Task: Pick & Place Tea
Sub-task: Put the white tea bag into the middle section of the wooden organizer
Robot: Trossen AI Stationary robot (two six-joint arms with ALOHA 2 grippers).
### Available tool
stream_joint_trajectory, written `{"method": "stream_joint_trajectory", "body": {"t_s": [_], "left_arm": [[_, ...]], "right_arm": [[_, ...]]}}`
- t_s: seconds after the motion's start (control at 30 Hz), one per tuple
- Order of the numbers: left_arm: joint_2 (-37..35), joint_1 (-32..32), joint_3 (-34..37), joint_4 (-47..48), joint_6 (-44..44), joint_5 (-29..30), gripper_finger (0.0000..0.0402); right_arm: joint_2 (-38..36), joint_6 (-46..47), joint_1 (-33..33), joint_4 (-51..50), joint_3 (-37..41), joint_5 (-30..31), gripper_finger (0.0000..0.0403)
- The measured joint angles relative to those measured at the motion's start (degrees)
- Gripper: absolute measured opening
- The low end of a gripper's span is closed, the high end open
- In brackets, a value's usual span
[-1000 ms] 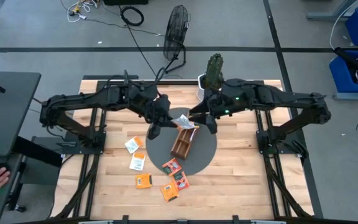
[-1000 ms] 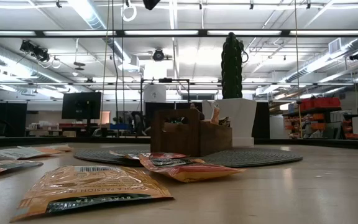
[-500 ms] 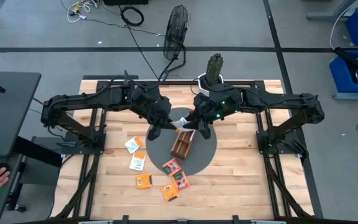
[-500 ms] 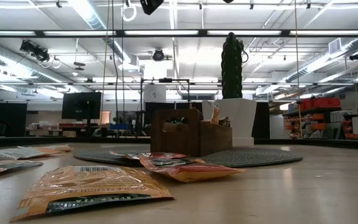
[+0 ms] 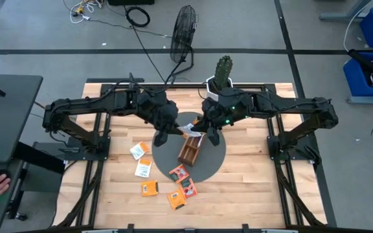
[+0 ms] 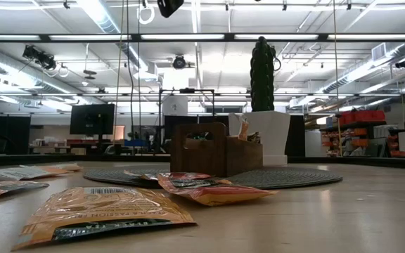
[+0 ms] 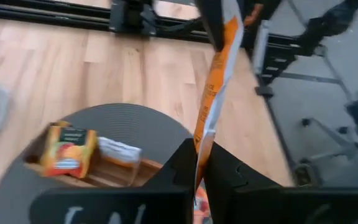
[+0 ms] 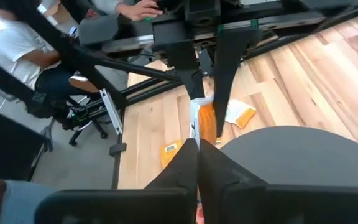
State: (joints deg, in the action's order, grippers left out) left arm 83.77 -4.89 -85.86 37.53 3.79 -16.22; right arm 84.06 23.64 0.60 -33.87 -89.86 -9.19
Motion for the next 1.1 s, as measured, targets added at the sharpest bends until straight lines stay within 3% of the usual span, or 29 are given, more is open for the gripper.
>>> {"method": "stream_joint_trajectory", "body": {"t_s": [0.17,0.33,0.43,0.63,0.77,0.9,1.1], "left_arm": [[-0.07,-0.03,-0.01,0.65,-0.29,8.91,0.0064],[-0.07,-0.09,0.0,-1.14,-3.28,9.6,0.0096],[-0.07,-0.06,0.0,-2.78,-4.36,9.89,0.0101],[-0.07,-0.11,0.0,-5.13,-6.81,19.38,0.0093],[-0.54,-0.2,0.03,-10.54,-6.85,18.81,0.0085],[-3.17,-0.2,0.02,-13.95,-5.59,14.51,0.0083],[-6.26,0.24,0.07,-13.23,-4.28,12.63,0.0083]], "right_arm": [[-1.82,4.45,1.06,-0.41,0.02,4.73,0.0002],[-4.85,8.32,3.66,-0.92,0.02,12.0,0.0001],[-6.61,11.41,5.32,-1.8,0.02,17.99,0.0001],[-8.94,18.08,8.44,-6.75,0.0,28.16,0.0001],[-9.81,19.43,10.69,-8.89,0.0,34.9,0.0],[-9.82,22.03,12.59,-11.36,0.0,40.88,0.0],[-9.82,28.56,12.73,-14.86,0.0,43.08,0.0]]}}
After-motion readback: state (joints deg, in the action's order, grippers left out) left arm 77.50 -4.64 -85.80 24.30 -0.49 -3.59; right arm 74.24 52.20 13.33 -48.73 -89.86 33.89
